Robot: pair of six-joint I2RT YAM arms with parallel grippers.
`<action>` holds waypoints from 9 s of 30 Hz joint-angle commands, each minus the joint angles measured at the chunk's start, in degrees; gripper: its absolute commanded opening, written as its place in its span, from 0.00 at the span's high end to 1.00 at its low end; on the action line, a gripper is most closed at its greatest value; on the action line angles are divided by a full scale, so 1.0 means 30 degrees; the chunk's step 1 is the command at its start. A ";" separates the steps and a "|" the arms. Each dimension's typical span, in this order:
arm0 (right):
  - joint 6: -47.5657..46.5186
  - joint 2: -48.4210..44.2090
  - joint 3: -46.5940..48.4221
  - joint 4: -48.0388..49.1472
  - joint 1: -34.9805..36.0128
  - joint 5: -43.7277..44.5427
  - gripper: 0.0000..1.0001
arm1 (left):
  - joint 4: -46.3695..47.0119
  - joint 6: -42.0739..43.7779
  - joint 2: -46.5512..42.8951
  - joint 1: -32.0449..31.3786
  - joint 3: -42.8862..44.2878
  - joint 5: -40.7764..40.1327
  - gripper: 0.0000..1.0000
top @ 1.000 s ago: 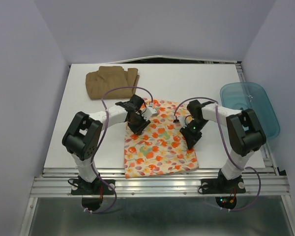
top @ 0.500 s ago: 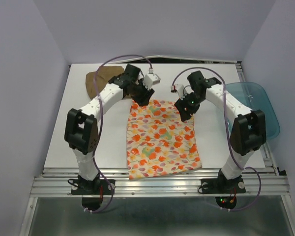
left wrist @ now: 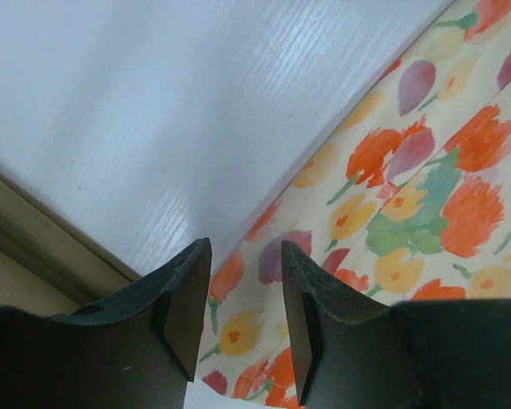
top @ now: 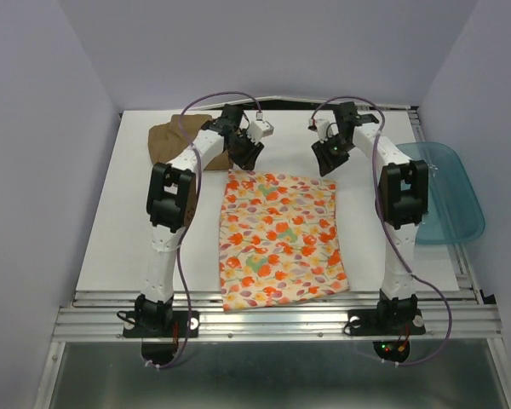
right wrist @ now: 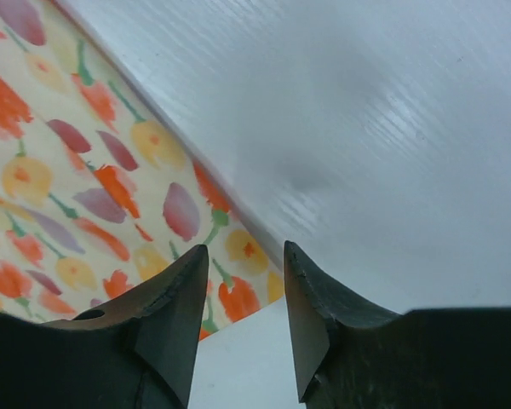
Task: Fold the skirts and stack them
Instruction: Flatten the skirt out, then fold the skirt
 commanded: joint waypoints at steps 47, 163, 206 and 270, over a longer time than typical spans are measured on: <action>-0.6356 0.3599 0.3309 -0.4445 -0.0777 -0.0763 0.99 | -0.2464 0.3960 0.0670 0.1006 0.1232 -0.1350 1.00; 0.9348 -1.0878 -1.7228 0.2704 -0.2242 -0.3340 0.61 | 0.5418 0.1206 -1.7556 -0.8779 -2.1121 -0.5481 0.47; 0.7618 -0.8238 -1.5412 0.1123 -0.2242 -0.5538 0.86 | 0.4510 0.2348 -1.4242 -0.9160 -2.1180 -0.5773 0.95; 0.4514 -0.2320 -0.5214 0.2616 -0.1011 -0.4833 0.42 | 0.6881 0.6218 -1.1721 -0.5968 -1.6406 -1.0638 0.47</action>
